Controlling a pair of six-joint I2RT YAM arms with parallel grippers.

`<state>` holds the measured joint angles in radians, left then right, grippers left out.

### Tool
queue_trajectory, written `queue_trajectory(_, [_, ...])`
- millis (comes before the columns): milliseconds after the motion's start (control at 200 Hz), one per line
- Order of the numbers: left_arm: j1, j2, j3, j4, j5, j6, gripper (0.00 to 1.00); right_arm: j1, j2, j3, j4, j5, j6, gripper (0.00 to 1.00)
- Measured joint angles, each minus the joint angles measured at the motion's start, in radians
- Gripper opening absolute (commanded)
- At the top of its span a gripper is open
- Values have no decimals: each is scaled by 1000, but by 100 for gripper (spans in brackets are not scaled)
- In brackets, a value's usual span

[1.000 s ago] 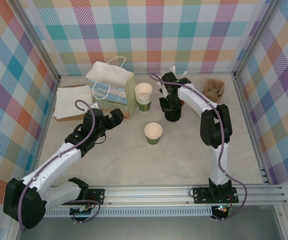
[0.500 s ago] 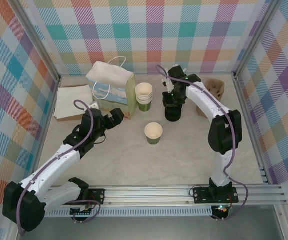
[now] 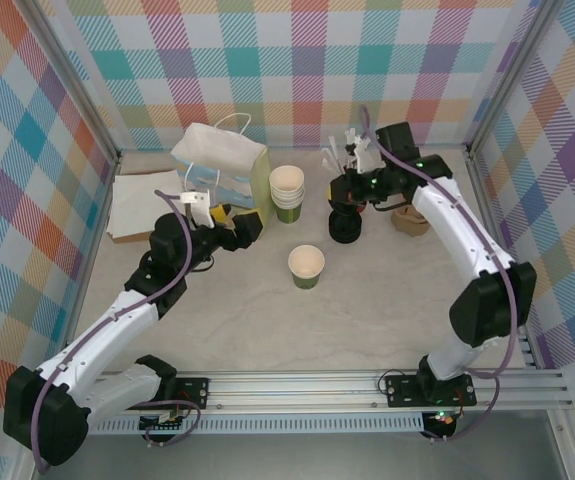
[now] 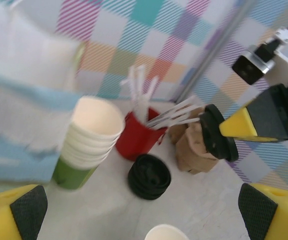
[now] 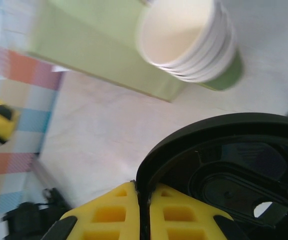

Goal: Pack the takeout coffee

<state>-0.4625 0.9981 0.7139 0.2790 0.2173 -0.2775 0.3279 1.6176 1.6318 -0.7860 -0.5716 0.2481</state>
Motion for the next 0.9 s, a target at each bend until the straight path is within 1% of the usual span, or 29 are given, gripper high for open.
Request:
queue_trajectory(205, [-5, 48, -1, 175, 162, 203, 100, -2, -65, -6, 83, -277, 30, 10])
queue_trajectory(345, [-37, 102, 9, 234, 249, 328, 100, 11, -70, -20, 108, -390, 50, 9])
queue_trajectory(445, [-60, 147, 37, 249, 298, 403, 99, 22, -70, -23, 113, -439, 59, 9])
queue_trajectory(605, [-80, 199, 69, 275, 334, 488, 95, 40, -70, -23, 114, -491, 68, 9])
queue_trajectory(900, [-106, 259, 119, 305, 360, 556, 93, 65, -70, -30, 141, -534, 89, 10])
